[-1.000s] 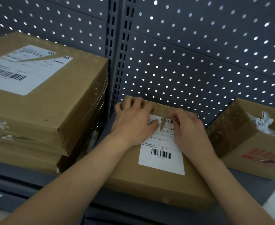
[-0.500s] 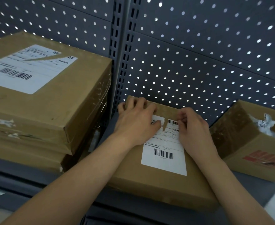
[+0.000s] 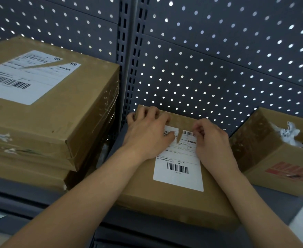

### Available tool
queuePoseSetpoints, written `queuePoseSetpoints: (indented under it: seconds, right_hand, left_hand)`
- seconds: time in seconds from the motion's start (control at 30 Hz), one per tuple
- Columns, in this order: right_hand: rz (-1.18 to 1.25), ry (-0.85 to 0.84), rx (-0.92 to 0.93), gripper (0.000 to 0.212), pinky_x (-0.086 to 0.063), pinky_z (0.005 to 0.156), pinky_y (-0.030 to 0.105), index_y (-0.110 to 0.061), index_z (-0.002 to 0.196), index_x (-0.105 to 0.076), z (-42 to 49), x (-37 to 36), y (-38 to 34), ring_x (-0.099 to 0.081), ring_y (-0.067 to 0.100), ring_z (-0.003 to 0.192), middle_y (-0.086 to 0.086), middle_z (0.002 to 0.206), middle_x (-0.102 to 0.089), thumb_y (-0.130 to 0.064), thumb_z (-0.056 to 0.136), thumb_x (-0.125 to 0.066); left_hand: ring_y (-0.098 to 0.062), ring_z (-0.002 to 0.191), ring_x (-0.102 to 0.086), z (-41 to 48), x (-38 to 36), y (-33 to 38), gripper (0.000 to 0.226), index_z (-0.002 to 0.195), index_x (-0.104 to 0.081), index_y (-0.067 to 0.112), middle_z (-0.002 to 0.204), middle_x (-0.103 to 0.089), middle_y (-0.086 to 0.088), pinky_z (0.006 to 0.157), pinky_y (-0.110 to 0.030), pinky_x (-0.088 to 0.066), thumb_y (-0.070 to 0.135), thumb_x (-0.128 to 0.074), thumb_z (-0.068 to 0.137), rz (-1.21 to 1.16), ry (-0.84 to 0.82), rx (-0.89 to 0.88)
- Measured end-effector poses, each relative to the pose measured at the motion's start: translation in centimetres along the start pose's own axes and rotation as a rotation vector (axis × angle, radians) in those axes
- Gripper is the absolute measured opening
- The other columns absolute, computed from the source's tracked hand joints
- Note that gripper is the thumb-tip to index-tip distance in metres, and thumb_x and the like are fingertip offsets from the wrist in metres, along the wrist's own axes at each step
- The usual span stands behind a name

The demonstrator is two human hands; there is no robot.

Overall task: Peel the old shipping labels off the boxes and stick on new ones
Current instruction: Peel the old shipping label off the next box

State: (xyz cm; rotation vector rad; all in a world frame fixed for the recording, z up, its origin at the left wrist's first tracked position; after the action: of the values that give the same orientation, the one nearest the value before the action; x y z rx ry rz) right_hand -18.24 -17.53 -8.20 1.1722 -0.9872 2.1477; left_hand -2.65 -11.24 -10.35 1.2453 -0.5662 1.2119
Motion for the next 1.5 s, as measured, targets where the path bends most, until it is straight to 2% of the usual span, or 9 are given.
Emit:
queuePoseSetpoints:
  seconds: [0.07, 0.17, 0.4, 0.6, 0.77, 0.97, 1.13, 1.3, 1.5]
  right_hand:
    - [0.051, 0.021, -0.036, 0.017, -0.049, 0.077, 0.030, -0.016, 0.101, -0.060, -0.25, 0.43, 0.28, -0.058, 0.017, 0.091, 0.002, 0.094, -0.063, -0.001, 0.094, -0.054]
    - [0.071, 0.015, -0.045, 0.016, -0.050, 0.077, 0.031, -0.015, 0.098, -0.060, -0.20, 0.66, 0.23, -0.058, 0.017, 0.090, 0.001, 0.091, -0.063, -0.001, 0.092, -0.055]
    - [-0.044, -0.019, 0.007, 0.023, -0.042, 0.070, 0.030, -0.016, 0.093, -0.055, -0.52, 0.22, -0.23, -0.051, 0.017, 0.088, 0.002, 0.091, -0.058, 0.005, 0.089, -0.051]
    - [-0.054, -0.035, 0.019, 0.026, -0.037, 0.072, 0.027, -0.018, 0.091, -0.053, -0.23, -0.01, -0.37, -0.050, 0.019, 0.093, 0.002, 0.095, -0.058, 0.008, 0.088, -0.052]
    - [-0.032, 0.004, 0.002, 0.018, -0.036, 0.072, 0.027, -0.013, 0.095, -0.058, -0.44, 0.38, -0.24, -0.051, 0.017, 0.093, 0.002, 0.094, -0.060, 0.003, 0.090, -0.053]
    - [-0.123, 0.008, 0.001, 0.021, -0.036, 0.065, 0.031, -0.018, 0.088, -0.049, -0.48, 0.41, -0.37, -0.049, 0.018, 0.085, 0.001, 0.088, -0.055, 0.002, 0.089, -0.051]
    - [-0.187, 0.007, 0.050, 0.025, -0.027, 0.055, 0.023, -0.018, 0.088, -0.047, -0.37, 0.19, -0.70, -0.046, 0.017, 0.080, 0.000, 0.085, -0.051, 0.007, 0.086, -0.051]
    - [-0.128, 0.041, 0.005, 0.023, -0.040, 0.064, 0.031, -0.016, 0.089, -0.050, -0.46, 0.37, -0.22, -0.050, 0.018, 0.085, 0.003, 0.089, -0.057, 0.007, 0.087, -0.052]
    - [-0.165, 0.054, 0.050, 0.027, -0.036, 0.062, 0.029, -0.018, 0.085, -0.046, -0.39, 0.27, -0.41, -0.050, 0.019, 0.080, 0.003, 0.084, -0.055, 0.008, 0.086, -0.052]
  left_hand:
    - [-0.022, 0.130, -0.027, -0.01, 0.01, -0.02, 0.038, 0.120, -0.051, 0.035, 0.130, -0.045, 0.007, 0.104, -0.047, -0.021, 0.056, -0.047, 0.088, -0.002, 0.006, -0.002]
    - [-0.023, 0.131, -0.027, 0.00, -0.02, -0.02, 0.038, 0.119, -0.051, 0.034, 0.131, -0.045, 0.006, 0.104, -0.048, -0.021, 0.056, -0.047, 0.088, -0.005, 0.005, 0.000]
    - [-0.023, 0.132, -0.026, -0.04, 0.09, 0.03, 0.041, 0.123, -0.050, 0.034, 0.133, -0.043, 0.006, 0.106, -0.048, -0.021, 0.055, -0.047, 0.089, -0.002, -0.001, 0.006]
    - [-0.022, 0.130, -0.027, -0.03, 0.03, 0.02, 0.039, 0.121, -0.051, 0.034, 0.131, -0.044, 0.007, 0.104, -0.047, -0.022, 0.055, -0.048, 0.089, -0.006, 0.010, 0.004]
    - [-0.023, 0.131, -0.026, 0.00, -0.03, 0.06, 0.040, 0.121, -0.051, 0.034, 0.131, -0.044, 0.006, 0.105, -0.048, -0.022, 0.056, -0.047, 0.089, 0.002, 0.006, 0.003]
    - [-0.024, 0.132, -0.026, 0.05, -0.11, -0.03, 0.041, 0.123, -0.051, 0.034, 0.132, -0.044, 0.006, 0.105, -0.049, -0.022, 0.056, -0.047, 0.089, 0.002, -0.002, 0.006]
    - [-0.023, 0.131, -0.026, 0.11, -0.11, -0.08, 0.041, 0.124, -0.051, 0.035, 0.132, -0.044, 0.007, 0.105, -0.049, -0.022, 0.056, -0.048, 0.089, -0.001, -0.005, 0.008]
    - [-0.025, 0.130, -0.027, 0.13, -0.14, -0.05, 0.040, 0.122, -0.052, 0.034, 0.131, -0.044, 0.006, 0.103, -0.049, -0.022, 0.056, -0.048, 0.088, 0.008, -0.002, 0.011]
    - [-0.024, 0.130, -0.028, 0.16, -0.07, -0.11, 0.040, 0.122, -0.052, 0.034, 0.131, -0.044, 0.005, 0.104, -0.049, -0.022, 0.055, -0.048, 0.089, -0.003, -0.010, 0.012]
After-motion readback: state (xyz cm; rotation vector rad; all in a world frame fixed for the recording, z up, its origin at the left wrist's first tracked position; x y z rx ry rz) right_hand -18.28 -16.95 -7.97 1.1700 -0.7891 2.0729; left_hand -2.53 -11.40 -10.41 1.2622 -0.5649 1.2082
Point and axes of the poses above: each hand's wrist, its own z-axis towards the middle knuckle, its own x-axis out of the back of the hand, y = z × x, the point moved 7 cm from there along z, towards the middle knuckle
